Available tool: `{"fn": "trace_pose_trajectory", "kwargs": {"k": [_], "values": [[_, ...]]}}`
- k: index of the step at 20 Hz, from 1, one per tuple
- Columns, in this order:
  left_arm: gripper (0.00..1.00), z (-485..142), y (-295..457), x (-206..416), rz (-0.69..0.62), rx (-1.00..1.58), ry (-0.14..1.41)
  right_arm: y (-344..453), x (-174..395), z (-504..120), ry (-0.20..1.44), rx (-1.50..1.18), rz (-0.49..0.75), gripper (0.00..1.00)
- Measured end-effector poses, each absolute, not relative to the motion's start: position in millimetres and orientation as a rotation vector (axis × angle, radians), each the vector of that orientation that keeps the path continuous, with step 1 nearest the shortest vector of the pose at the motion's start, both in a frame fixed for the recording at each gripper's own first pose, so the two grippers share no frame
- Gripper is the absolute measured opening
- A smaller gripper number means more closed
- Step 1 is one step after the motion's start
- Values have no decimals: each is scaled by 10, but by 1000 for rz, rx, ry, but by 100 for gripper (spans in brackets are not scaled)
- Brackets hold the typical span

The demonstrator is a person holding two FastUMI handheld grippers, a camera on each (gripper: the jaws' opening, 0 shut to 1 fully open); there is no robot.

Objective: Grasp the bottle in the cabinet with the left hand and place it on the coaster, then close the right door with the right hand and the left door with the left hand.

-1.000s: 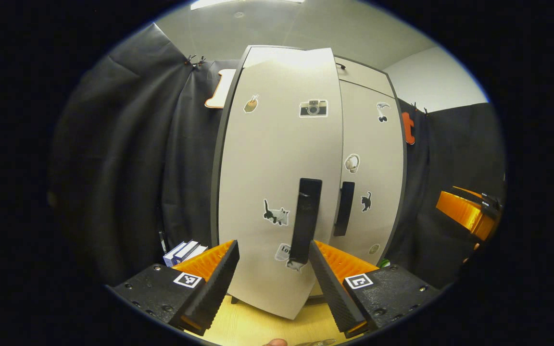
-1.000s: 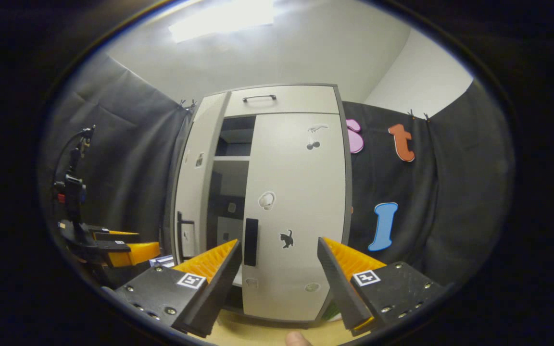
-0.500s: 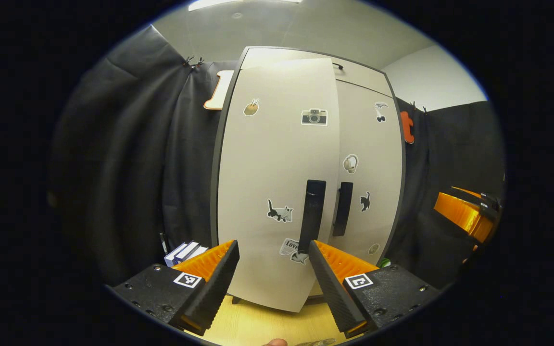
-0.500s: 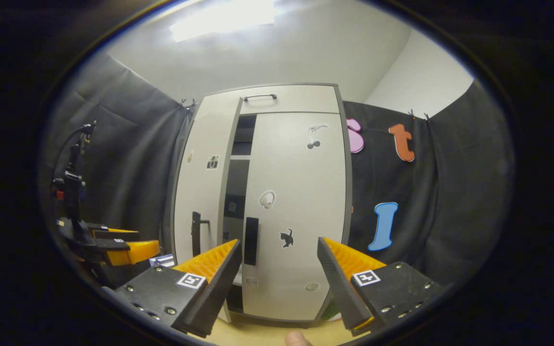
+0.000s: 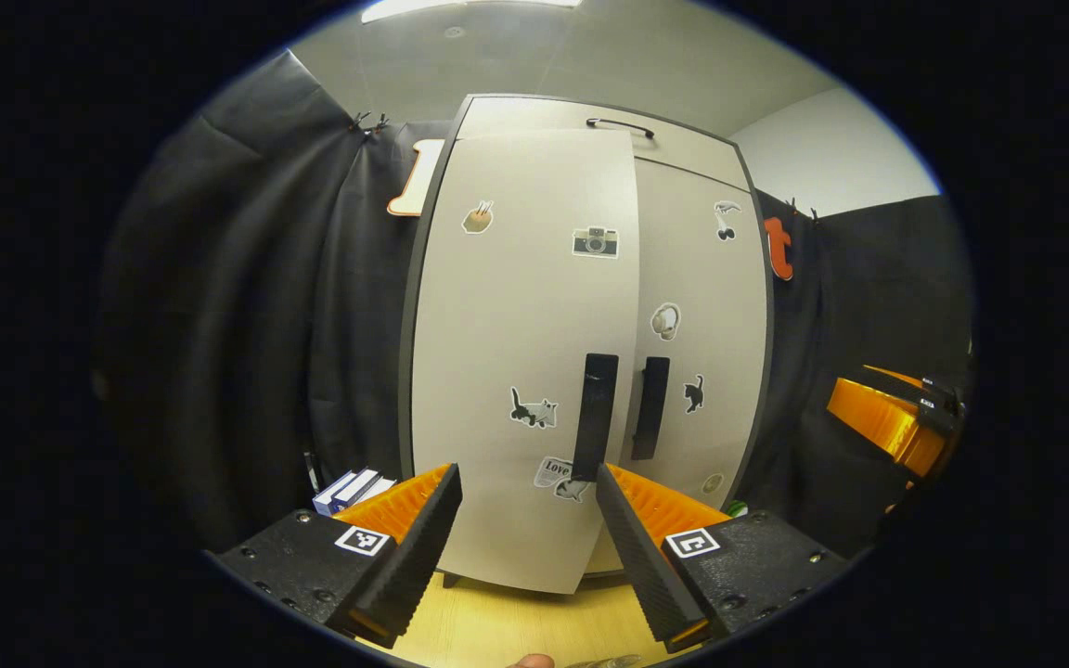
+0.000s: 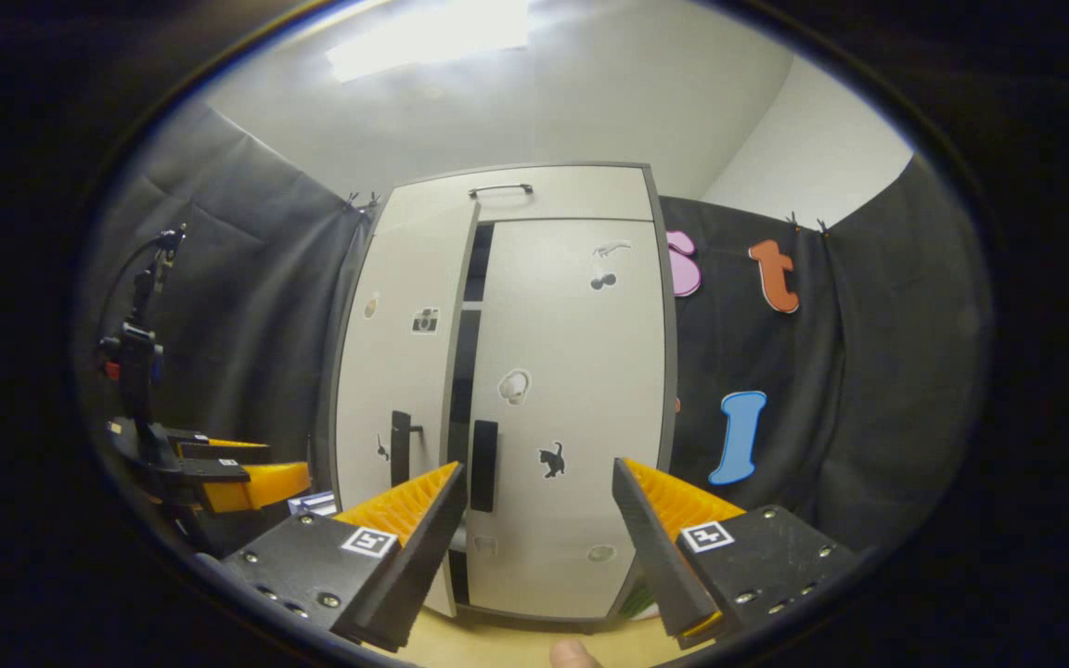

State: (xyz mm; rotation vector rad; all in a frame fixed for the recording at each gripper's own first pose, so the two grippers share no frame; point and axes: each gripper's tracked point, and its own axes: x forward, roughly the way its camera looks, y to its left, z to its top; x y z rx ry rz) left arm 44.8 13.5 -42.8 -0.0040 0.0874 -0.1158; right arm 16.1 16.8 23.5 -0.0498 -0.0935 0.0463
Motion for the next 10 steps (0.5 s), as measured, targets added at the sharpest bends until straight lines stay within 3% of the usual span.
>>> {"fn": "trace_pose_trajectory", "kwargs": {"k": [10], "values": [[93, -375, 79, 407, -120, -4, 82, 157, 152, 229, -94, -55, 46, 95]]}}
